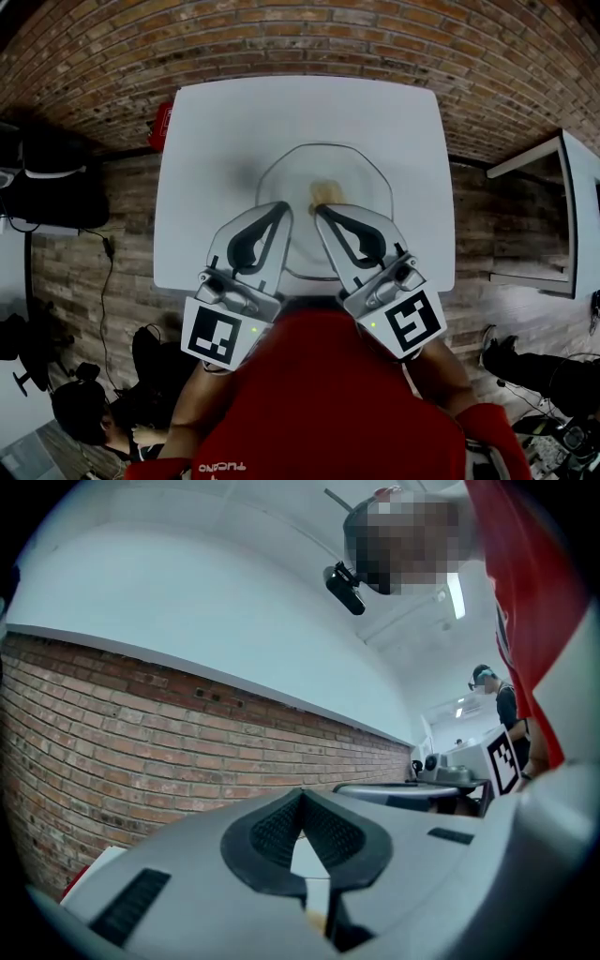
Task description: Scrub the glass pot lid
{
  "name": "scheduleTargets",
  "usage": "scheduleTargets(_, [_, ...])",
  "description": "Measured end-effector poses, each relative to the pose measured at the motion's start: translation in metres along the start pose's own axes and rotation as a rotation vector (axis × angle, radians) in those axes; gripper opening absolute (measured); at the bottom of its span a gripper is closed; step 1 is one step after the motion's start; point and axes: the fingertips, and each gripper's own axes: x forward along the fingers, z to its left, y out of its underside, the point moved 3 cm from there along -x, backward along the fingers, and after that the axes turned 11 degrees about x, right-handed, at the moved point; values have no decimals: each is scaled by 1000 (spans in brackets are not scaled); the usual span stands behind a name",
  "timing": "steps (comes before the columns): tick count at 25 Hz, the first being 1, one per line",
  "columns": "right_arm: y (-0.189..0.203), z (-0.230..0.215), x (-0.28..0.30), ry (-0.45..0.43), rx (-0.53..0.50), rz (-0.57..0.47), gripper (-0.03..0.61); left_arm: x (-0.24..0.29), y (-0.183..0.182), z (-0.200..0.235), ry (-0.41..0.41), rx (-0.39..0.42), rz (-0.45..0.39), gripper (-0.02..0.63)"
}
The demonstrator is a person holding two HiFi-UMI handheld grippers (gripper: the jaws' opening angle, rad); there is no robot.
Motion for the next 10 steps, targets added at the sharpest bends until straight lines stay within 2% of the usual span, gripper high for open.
scheduleTargets(10, [-2, -1, -2, 8, 2, -11, 28, -1, 0, -1, -4, -7, 0, 17])
